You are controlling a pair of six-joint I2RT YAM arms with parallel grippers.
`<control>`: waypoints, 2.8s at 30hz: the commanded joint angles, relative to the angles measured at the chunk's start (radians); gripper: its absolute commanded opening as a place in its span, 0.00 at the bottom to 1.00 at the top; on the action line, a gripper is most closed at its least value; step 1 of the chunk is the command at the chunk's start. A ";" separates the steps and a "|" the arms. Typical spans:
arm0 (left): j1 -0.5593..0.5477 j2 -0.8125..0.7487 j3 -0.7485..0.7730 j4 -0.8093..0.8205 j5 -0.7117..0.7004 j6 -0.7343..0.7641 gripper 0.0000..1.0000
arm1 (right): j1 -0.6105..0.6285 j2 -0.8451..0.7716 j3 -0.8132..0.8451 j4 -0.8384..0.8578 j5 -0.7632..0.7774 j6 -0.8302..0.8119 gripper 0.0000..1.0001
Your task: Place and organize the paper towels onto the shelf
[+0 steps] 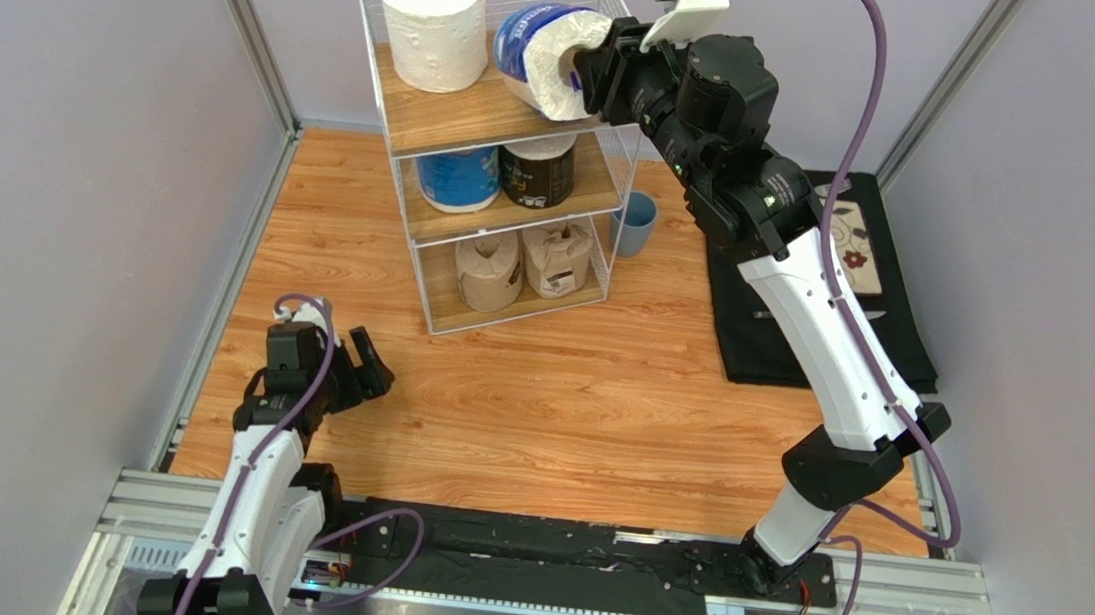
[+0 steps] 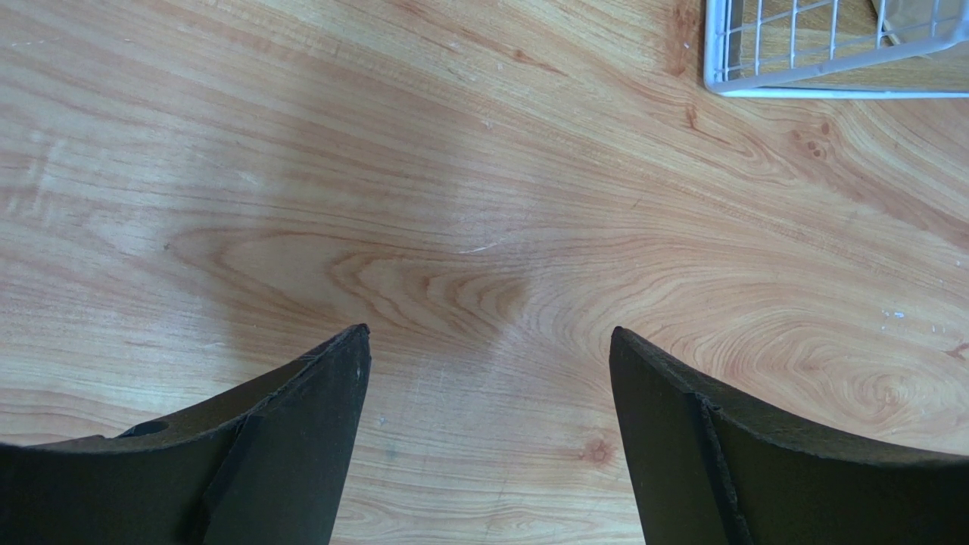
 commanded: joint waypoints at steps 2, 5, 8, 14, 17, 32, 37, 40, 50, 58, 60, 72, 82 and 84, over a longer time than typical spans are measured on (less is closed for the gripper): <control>0.007 -0.012 -0.006 0.020 0.003 -0.008 0.86 | 0.000 -0.040 0.046 0.078 -0.001 0.014 0.22; 0.006 -0.012 -0.004 0.018 0.003 -0.008 0.86 | 0.000 -0.051 0.036 0.080 0.005 0.011 0.23; 0.006 -0.013 -0.003 0.018 0.005 -0.008 0.86 | -0.001 -0.066 0.020 0.080 0.017 0.007 0.23; 0.006 -0.019 -0.004 0.018 0.005 -0.008 0.86 | -0.001 -0.073 0.043 0.046 0.021 -0.003 0.25; 0.006 -0.022 -0.006 0.018 0.005 -0.008 0.86 | -0.001 -0.025 0.146 -0.039 0.017 -0.003 0.25; 0.006 -0.028 -0.006 0.018 0.002 -0.008 0.86 | -0.008 0.026 0.269 -0.106 0.007 0.005 0.25; 0.006 -0.028 -0.004 0.018 0.002 -0.008 0.86 | -0.006 0.023 0.243 -0.107 0.005 0.011 0.25; 0.006 -0.027 -0.004 0.018 0.003 -0.010 0.86 | -0.009 0.018 0.229 -0.109 0.007 0.011 0.25; 0.006 -0.027 -0.006 0.018 0.002 -0.008 0.86 | -0.027 0.036 0.192 -0.109 -0.006 0.022 0.27; 0.006 -0.027 -0.006 0.018 0.003 -0.008 0.86 | -0.037 0.043 0.184 -0.109 -0.019 0.028 0.28; 0.006 -0.027 -0.006 0.018 0.003 -0.008 0.86 | -0.038 0.044 0.181 -0.110 -0.024 0.030 0.29; 0.006 -0.016 -0.006 0.020 0.002 -0.008 0.86 | -0.058 0.055 0.177 -0.107 -0.045 0.045 0.42; 0.006 -0.018 -0.004 0.018 0.000 -0.008 0.86 | -0.064 0.076 0.177 -0.095 -0.050 0.051 0.54; 0.006 -0.015 -0.004 0.018 0.002 -0.008 0.86 | -0.064 0.084 0.175 -0.086 -0.053 0.054 0.54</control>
